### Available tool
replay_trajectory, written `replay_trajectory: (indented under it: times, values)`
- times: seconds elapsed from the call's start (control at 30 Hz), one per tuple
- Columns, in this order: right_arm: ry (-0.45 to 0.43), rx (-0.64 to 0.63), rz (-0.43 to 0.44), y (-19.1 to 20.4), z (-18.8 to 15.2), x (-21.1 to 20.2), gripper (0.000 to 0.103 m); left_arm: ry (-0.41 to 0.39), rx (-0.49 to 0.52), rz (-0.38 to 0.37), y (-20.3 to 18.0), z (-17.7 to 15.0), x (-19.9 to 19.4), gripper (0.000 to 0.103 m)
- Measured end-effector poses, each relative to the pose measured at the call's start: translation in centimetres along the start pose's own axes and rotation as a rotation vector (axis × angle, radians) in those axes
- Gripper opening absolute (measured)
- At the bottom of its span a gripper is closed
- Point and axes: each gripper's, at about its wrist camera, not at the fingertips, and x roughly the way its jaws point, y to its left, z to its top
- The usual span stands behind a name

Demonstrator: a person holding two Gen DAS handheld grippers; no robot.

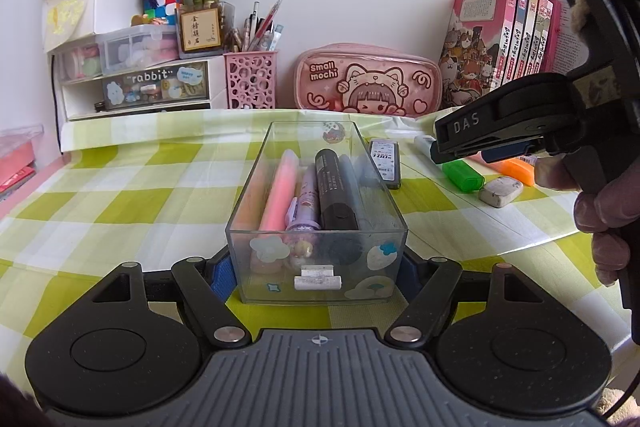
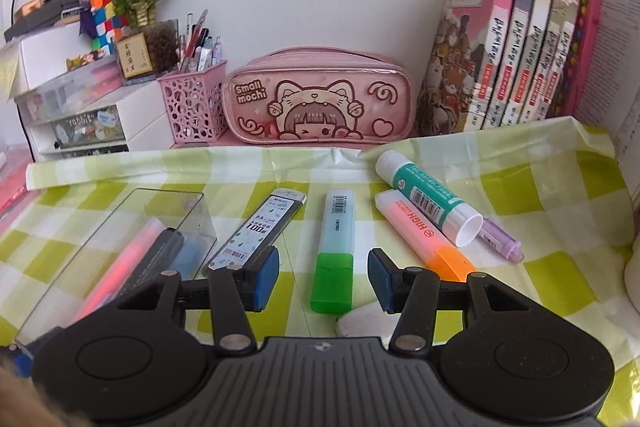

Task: Organize stationery
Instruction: 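Move the right gripper to the green highlighter and grasp it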

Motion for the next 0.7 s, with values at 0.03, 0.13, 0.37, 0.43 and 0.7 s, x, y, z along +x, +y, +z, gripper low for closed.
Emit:
replay_trajectory:
  times: [0.03,0.13,0.37,0.43,0.7]
  values:
    - [0.004,-0.023,-0.008,0.2,0.1,0.3,0.066,0.0,0.0,0.0,0.0,0.0,0.0,0.073]
    - [0.028,-0.045,-0.028,0.2,0.3,1.2,0.063,0.0,0.0,0.0,0.0,0.0,0.0,0.073]
    - [0.068,-0.029,-0.002,-0.2,-0.4,1.9,0.057,0.0,0.0,0.0,0.0,0.0,0.0,0.073]
    - [0.079,-0.022,0.011,-0.3,-0.3,1.7,0.056,0.0,0.0,0.0,0.0,0.0,0.0,0.073]
    - [0.121,0.046,0.058,-0.7,-0.5,-0.3,0.056,0.0,0.0,0.001,0.0,0.0,0.0,0.073]
